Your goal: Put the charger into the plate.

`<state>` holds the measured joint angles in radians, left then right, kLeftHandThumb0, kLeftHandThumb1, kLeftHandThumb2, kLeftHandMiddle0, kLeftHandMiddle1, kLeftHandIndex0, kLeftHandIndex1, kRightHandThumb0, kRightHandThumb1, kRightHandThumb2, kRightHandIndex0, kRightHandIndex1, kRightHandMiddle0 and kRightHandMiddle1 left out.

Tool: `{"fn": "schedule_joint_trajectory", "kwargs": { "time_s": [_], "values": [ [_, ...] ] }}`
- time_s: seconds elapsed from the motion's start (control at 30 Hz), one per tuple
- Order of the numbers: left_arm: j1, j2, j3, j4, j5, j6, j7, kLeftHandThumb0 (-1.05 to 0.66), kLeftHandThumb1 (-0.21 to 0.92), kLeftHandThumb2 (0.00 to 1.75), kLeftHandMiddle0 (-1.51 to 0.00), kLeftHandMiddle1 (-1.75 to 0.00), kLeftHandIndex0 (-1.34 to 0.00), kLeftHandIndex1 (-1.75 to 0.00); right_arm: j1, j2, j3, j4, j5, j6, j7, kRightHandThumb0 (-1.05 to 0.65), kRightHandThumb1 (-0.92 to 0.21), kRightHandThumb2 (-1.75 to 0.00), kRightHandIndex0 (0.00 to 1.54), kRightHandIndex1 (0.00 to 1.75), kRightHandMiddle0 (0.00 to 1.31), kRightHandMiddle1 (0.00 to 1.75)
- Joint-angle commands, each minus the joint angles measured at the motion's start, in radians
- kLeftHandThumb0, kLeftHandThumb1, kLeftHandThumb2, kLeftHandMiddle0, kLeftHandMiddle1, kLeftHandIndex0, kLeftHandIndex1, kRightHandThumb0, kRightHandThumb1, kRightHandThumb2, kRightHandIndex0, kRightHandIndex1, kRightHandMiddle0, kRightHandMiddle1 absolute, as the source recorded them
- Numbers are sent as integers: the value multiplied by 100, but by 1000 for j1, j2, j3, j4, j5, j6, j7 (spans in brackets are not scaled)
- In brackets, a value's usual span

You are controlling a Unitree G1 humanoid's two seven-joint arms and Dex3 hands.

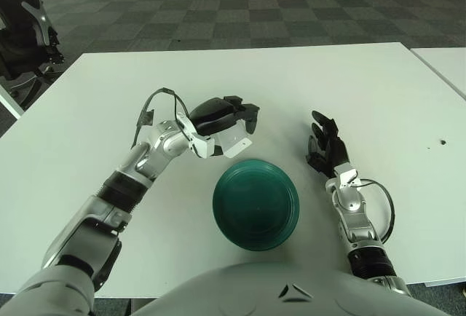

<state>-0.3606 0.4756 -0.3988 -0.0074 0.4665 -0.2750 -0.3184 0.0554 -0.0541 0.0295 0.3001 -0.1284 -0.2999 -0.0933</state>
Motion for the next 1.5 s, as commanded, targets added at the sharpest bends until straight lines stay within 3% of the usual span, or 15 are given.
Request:
{"fn": "schedule_joint_trajectory", "kwargs": {
  "time_s": [0.0,0.2,0.47,0.83,1.0,1.1,1.3,1.47],
  "values": [
    [58,9,26,-168,-32,77,-80,0,-2,167,-88,-165,-65,-175,152,21,24,173,5,190,36,-63,-92,-89,28,1,0,59],
    [119,21,17,-323,-65,114,-161,0,0,163,-89,-161,-64,-175,154,23,26,164,-4,200,24,-64,-92,-89,28,1,0,61],
    [121,13,-16,-459,-83,190,-292,0,2,160,-87,-158,-62,-175,157,9,41,162,-21,183,32,-63,-92,-89,30,2,0,64],
    [89,2,-84,-492,-131,205,-437,0,4,159,-86,-159,-61,-175,167,25,43,131,-29,199,0,-62,-92,-89,30,1,0,65],
    [114,-2,-121,-460,-104,140,-428,0,4,161,-81,-167,-62,-174,201,30,58,55,-35,214,-3,-63,-92,-90,31,2,0,65],
    [125,-4,-132,-438,-79,96,-405,0,4,158,-79,-172,-69,-160,236,30,76,-39,-41,248,4,-63,-92,-92,32,2,0,67],
    [122,-15,-149,-387,-25,-5,-350,-1,8,150,-77,-174,-73,-148,280,37,106,-187,-57,328,2,-63,-92,-95,33,2,0,68],
    [91,-38,-183,-300,37,-45,-330,-1,13,142,-74,-175,-74,-138,287,28,117,-205,-81,348,-2,-62,-92,-99,34,2,0,70]
  ]
}}
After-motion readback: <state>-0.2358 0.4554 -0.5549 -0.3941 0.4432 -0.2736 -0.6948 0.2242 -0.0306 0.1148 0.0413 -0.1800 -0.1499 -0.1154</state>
